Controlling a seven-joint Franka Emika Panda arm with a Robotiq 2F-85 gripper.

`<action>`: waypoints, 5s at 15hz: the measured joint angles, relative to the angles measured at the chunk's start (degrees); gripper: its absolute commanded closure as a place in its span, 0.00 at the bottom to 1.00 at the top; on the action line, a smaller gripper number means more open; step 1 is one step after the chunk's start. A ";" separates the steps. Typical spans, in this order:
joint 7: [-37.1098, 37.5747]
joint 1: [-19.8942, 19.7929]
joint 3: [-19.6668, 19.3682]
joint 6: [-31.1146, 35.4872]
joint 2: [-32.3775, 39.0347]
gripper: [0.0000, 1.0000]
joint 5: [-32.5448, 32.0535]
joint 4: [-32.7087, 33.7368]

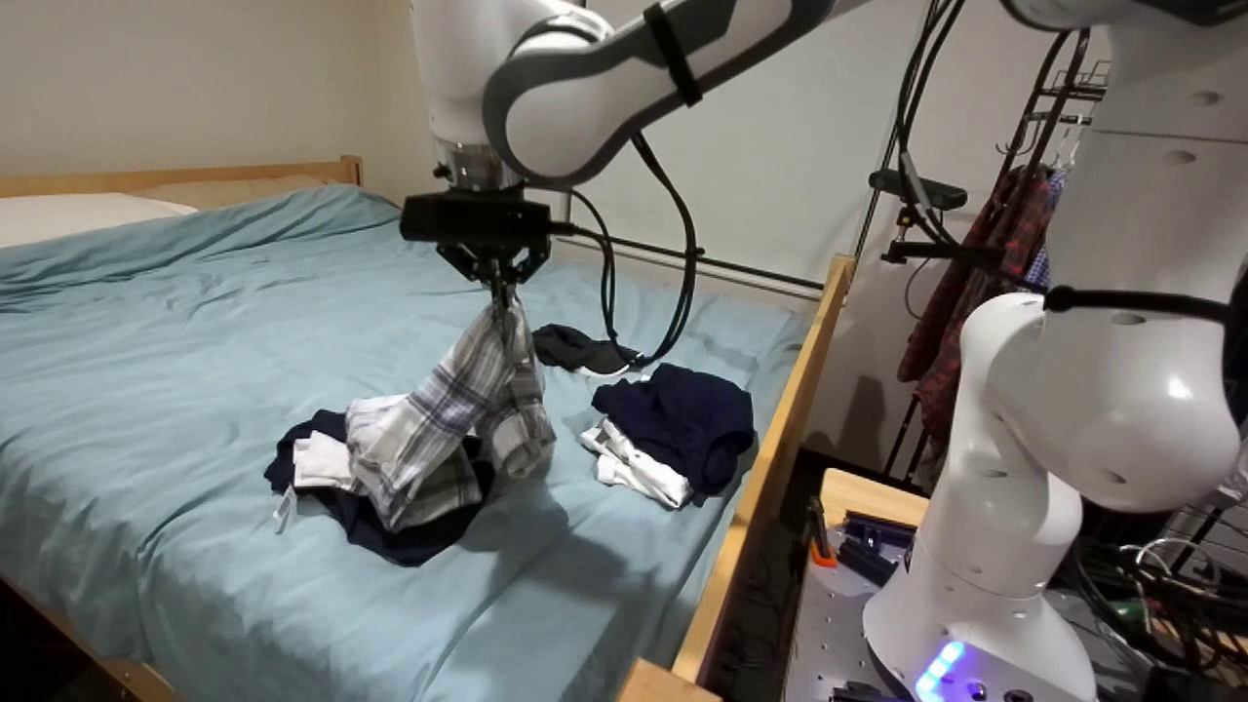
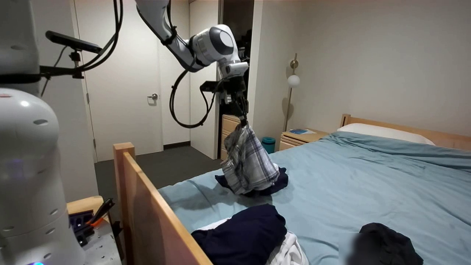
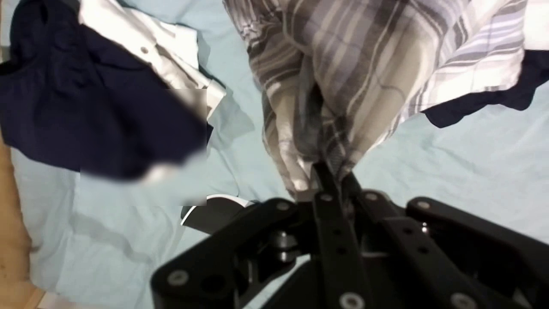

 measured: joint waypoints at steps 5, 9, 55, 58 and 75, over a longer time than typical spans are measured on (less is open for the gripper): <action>-6.05 -1.26 3.81 -13.08 -0.75 0.94 -0.14 9.31; -10.44 -1.55 5.17 -15.79 0.80 0.94 -0.79 15.42; 0.69 5.23 1.72 -10.87 36.30 0.94 17.43 45.01; 4.34 4.42 2.09 -9.97 31.82 0.94 23.19 36.88; -11.03 -14.31 -4.05 -10.20 9.80 0.56 42.87 -11.14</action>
